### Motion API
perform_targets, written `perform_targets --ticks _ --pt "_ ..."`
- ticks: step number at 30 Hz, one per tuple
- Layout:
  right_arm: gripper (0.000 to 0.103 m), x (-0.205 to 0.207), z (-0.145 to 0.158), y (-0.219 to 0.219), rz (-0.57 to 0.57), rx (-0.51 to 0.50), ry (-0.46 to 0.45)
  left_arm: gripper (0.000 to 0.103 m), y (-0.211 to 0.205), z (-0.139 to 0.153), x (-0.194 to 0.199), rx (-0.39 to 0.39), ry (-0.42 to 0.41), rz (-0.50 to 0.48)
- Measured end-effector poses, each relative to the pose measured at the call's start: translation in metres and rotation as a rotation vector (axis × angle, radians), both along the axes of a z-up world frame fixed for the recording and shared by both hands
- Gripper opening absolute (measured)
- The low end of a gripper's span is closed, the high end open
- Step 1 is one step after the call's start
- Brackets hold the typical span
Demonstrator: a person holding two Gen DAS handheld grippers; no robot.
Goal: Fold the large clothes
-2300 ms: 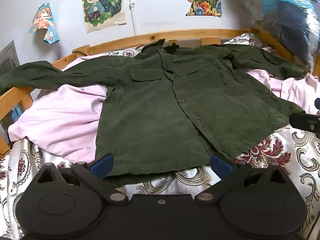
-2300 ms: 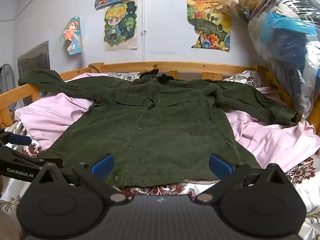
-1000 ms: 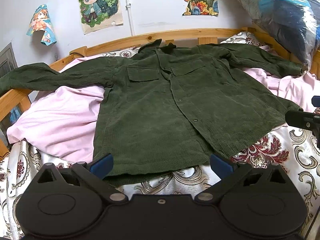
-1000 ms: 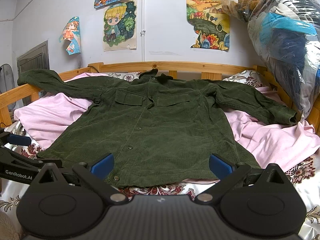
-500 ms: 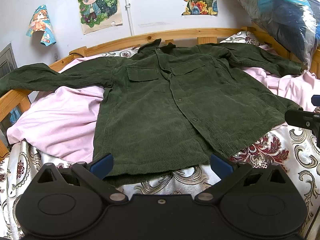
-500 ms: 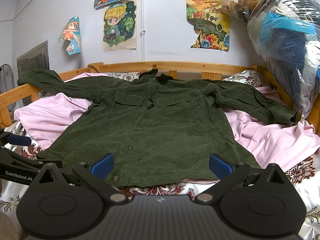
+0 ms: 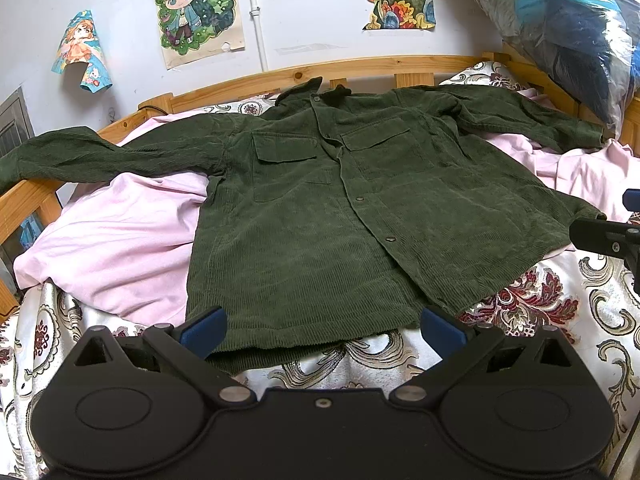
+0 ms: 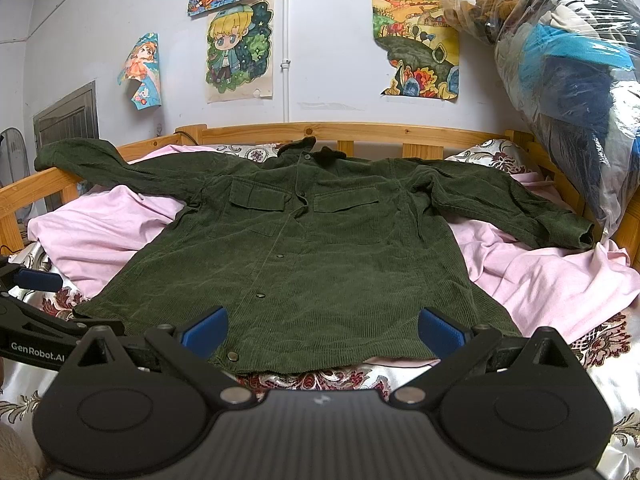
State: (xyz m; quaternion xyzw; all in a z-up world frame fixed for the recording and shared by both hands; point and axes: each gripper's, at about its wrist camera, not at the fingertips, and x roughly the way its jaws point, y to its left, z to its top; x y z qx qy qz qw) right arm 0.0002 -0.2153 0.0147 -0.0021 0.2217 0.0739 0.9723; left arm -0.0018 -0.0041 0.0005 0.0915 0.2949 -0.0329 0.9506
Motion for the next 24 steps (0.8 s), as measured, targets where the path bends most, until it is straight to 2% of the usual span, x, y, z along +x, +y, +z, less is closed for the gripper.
perform_targets --ticks 24 --pt "0.103 0.0006 0.0001 -0.0003 0.004 -0.004 0.01 0.102 0.0027 -0.0038 0.0022 0.003 0.011 0.001"
